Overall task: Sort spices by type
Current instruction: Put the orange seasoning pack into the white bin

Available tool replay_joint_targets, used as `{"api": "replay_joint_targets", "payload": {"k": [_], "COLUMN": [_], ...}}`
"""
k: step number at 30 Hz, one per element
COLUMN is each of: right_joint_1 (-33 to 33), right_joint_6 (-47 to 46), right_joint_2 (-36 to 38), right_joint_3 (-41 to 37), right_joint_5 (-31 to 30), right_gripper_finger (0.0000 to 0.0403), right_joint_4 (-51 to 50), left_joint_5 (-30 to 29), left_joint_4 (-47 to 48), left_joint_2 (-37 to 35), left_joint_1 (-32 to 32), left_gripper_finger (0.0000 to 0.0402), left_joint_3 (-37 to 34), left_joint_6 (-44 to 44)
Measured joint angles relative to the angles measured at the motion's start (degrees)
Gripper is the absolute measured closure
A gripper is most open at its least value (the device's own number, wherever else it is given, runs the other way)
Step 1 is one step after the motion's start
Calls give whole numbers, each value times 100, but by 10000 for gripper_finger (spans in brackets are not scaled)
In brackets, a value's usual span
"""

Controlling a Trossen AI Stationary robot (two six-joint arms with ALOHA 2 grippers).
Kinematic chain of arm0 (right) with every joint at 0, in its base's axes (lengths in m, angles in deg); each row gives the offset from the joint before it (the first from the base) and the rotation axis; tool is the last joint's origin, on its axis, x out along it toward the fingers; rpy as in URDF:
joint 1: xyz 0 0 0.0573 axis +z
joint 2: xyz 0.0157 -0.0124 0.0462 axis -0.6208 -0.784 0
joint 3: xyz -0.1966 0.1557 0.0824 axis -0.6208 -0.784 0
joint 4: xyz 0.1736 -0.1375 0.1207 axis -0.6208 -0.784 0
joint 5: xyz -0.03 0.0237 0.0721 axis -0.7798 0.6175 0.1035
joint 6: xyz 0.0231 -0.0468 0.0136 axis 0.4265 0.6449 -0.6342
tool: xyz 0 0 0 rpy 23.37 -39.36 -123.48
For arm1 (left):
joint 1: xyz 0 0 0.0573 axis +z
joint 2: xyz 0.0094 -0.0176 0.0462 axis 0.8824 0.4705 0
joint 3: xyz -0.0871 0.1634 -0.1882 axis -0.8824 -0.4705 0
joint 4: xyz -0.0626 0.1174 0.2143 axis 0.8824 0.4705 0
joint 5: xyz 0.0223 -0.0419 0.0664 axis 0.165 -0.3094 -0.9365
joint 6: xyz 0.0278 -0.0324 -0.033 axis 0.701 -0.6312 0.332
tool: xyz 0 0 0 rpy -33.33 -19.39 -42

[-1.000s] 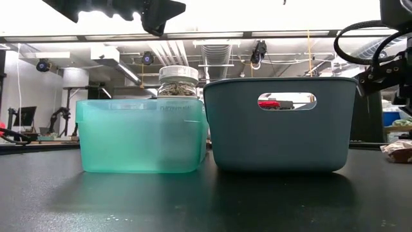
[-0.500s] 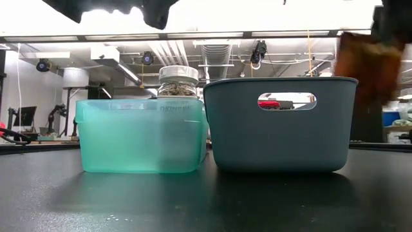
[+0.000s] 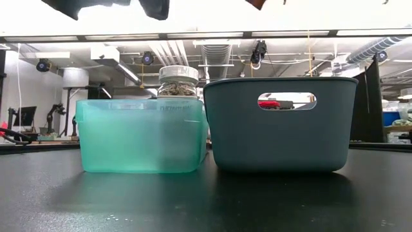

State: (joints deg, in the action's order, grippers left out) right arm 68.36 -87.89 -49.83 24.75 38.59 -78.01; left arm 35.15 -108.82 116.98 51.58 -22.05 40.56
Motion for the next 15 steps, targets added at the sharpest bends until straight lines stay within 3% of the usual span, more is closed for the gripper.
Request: {"api": "replay_joint_targets", "payload": {"k": [8,15], "right_joint_1": [-460,-843], "right_joint_6": [53,267], "right_joint_2": [-355,-489], "right_joint_3": [0,0], "right_joint_5": [826,1251], "right_gripper_finger": [394,394], "right_joint_4": [174,417], "left_joint_5": [-239,-39], "left_joint_4": [-316,-913], "left_joint_2": [17,434], "left_joint_1": [0,-11], "left_gripper_finger": [89,75], "left_joint_3": [0,0], "left_joint_6": [111,146]}}
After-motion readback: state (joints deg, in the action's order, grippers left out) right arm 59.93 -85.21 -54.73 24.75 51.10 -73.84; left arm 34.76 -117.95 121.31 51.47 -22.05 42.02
